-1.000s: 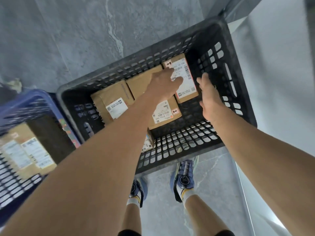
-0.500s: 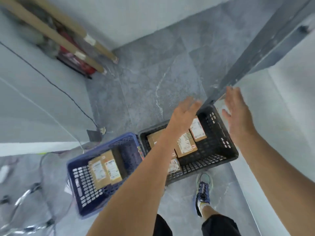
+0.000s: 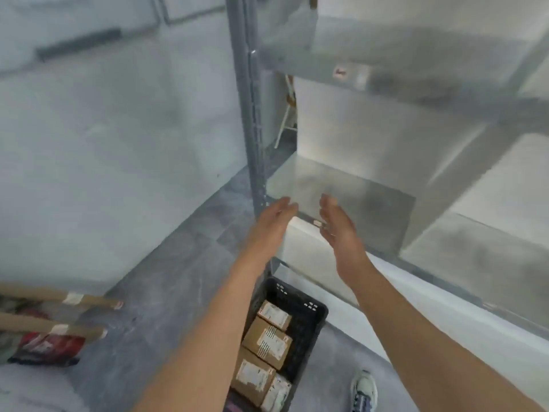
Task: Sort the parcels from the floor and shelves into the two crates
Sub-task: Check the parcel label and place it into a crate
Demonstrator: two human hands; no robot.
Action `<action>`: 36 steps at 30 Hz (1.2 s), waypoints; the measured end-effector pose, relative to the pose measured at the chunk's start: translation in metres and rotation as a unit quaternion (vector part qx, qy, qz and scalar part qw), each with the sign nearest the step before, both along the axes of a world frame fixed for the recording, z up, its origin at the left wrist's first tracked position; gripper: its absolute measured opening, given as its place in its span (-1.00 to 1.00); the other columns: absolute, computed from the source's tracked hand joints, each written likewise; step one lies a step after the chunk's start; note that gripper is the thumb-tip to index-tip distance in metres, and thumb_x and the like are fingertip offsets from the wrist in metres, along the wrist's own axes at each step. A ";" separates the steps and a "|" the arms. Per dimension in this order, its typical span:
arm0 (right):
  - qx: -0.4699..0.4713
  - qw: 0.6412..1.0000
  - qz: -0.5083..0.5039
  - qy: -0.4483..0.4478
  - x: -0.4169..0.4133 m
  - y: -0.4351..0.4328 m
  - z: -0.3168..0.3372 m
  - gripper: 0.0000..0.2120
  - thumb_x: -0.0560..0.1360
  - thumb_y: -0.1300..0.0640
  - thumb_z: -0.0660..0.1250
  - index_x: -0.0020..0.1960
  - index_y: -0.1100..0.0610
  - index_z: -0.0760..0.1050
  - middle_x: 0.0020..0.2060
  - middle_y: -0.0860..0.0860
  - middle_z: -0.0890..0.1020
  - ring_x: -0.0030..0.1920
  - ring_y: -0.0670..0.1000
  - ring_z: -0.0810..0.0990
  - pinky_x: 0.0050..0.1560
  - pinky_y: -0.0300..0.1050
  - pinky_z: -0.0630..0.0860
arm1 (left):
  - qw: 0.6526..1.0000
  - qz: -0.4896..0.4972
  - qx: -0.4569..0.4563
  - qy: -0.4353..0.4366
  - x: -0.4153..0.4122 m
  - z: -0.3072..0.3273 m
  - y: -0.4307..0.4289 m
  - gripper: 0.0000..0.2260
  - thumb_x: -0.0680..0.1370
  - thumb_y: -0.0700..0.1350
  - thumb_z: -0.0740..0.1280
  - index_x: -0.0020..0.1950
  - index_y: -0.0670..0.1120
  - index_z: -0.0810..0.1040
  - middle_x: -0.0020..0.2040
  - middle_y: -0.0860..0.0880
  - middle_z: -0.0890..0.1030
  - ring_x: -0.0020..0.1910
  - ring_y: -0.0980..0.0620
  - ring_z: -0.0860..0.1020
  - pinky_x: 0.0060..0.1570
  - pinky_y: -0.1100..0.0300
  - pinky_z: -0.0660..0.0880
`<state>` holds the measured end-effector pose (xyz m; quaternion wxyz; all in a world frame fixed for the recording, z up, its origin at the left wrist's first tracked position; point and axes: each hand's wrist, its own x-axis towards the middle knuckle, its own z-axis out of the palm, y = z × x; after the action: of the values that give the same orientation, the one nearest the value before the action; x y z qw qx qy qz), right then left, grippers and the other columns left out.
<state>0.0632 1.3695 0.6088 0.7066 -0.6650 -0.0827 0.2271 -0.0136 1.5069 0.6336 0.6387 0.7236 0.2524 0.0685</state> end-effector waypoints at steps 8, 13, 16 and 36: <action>0.001 0.975 -0.208 -0.084 -0.016 -0.182 0.095 -0.16 0.41 -0.55 0.22 0.58 -0.15 0.40 0.55 -0.20 0.42 0.55 -0.11 0.37 0.63 0.12 0.23 | 0.978 -0.193 0.007 -0.082 0.054 0.067 -0.150 -0.32 0.38 0.37 0.31 0.44 0.11 0.50 0.40 0.15 0.53 0.36 0.12 0.50 0.35 -0.06 0.48; -0.012 0.937 -0.335 -0.098 -0.049 -0.313 0.118 -0.20 0.44 -0.55 0.17 0.58 -0.21 0.37 0.57 -0.21 0.37 0.55 -0.09 0.34 0.61 0.17 0.25 | 0.943 -0.318 -0.017 -0.094 0.071 0.078 -0.294 -0.57 0.53 0.24 0.33 0.36 0.14 0.55 0.29 0.22 0.58 0.29 0.19 0.54 0.34 -0.09 0.49; -0.018 0.908 -0.409 -0.091 -0.075 -0.392 0.120 -0.21 0.47 -0.52 0.17 0.58 -0.14 0.38 0.56 -0.17 0.40 0.55 -0.09 0.36 0.60 0.15 0.25 | 0.917 -0.386 -0.029 -0.097 0.065 0.078 -0.381 -0.53 0.50 0.27 0.32 0.36 0.12 0.55 0.28 0.20 0.59 0.28 0.18 0.55 0.33 -0.10 0.49; -0.005 0.690 -0.723 -0.025 -0.311 -0.790 0.057 -0.41 0.62 -0.31 0.21 0.56 -0.07 0.41 0.51 -0.12 0.47 0.49 -0.08 0.43 0.44 0.00 0.43 | 0.693 -0.720 -0.041 0.008 -0.099 0.035 -0.867 -0.77 0.61 0.14 0.30 0.19 0.10 0.62 0.24 0.06 0.64 0.26 0.11 0.59 0.31 -0.10 0.50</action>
<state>-0.2478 0.5792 0.6660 0.6467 -0.5278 0.4070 -0.3710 -0.1122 0.6403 0.6683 0.5191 0.6574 -0.3385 -0.4287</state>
